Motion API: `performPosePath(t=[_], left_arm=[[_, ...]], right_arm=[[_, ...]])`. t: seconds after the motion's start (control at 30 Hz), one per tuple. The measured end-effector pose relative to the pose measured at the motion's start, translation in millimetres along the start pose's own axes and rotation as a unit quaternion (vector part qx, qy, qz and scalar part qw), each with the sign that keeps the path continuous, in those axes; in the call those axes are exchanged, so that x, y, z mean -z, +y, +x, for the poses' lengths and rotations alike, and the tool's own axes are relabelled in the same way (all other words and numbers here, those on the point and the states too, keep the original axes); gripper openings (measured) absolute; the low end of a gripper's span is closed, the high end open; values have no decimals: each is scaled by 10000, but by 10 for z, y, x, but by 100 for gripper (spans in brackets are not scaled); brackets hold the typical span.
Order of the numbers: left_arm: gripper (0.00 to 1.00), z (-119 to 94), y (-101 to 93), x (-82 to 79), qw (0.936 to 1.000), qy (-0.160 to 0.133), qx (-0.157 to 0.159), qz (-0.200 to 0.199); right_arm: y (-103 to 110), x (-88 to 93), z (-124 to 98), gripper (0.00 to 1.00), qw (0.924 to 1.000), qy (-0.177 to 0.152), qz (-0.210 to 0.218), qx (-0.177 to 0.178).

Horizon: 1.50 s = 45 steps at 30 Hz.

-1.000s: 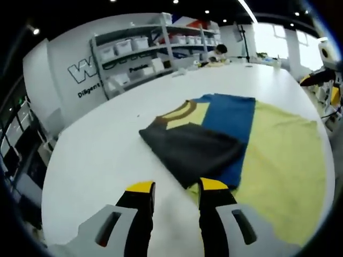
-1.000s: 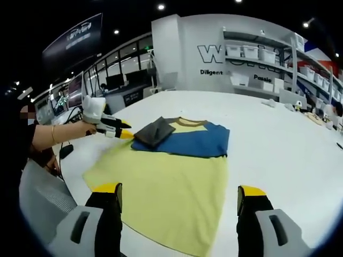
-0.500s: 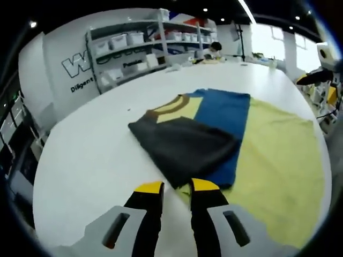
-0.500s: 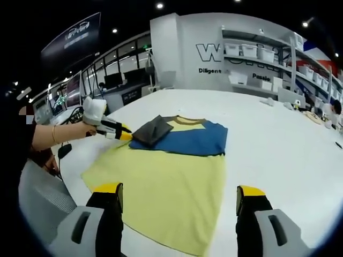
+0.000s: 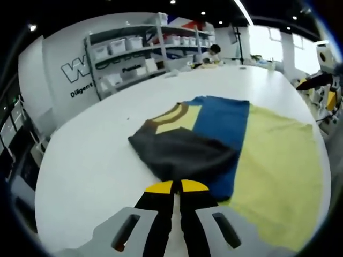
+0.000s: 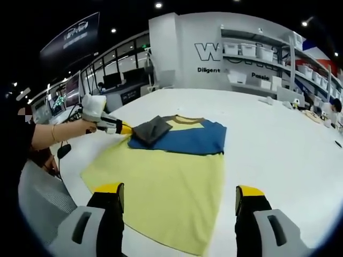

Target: Fold the garment on the visible template until the final outline fits inside the template.

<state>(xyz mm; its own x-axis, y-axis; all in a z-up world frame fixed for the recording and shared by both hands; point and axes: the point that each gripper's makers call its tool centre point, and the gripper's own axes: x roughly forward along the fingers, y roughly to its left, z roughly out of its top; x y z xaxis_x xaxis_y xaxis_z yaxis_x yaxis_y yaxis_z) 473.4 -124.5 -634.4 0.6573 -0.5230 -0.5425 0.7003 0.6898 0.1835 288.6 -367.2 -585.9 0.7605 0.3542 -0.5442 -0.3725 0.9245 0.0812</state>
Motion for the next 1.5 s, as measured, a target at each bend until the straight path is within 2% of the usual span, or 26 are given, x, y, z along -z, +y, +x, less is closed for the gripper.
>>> performPosePath(t=[0.13,0.27,0.47,0.8,1.0,1.13,1.37,1.5], left_arm=[[3,12,-32,-100,10000,-29,84,40],[3,-4,-1,-81,9999,144,45,22],[3,-56,57,-33,9996,180,12,-207],[3,-143,107,-70,9993,28,122,-363],[2,-115,122,-43,9992,79,102,-369],[2,-149,109,-146,9992,-78,134,-369],[2,-159,121,-230,9993,-91,169,-329],[2,-147,132,-376,9989,-216,175,-367]], right_arm=[[17,-5,6,83,10000,-14,8,-26],[40,8,0,83,10000,13,-6,-82],[70,51,12,83,9999,101,-35,-119],[77,52,23,83,9998,130,-72,-158],[76,61,26,83,9997,159,-112,-168],[54,72,15,83,9997,172,-127,-137],[56,68,18,83,9997,145,-109,-148],[49,65,16,83,9997,142,-114,-137]])
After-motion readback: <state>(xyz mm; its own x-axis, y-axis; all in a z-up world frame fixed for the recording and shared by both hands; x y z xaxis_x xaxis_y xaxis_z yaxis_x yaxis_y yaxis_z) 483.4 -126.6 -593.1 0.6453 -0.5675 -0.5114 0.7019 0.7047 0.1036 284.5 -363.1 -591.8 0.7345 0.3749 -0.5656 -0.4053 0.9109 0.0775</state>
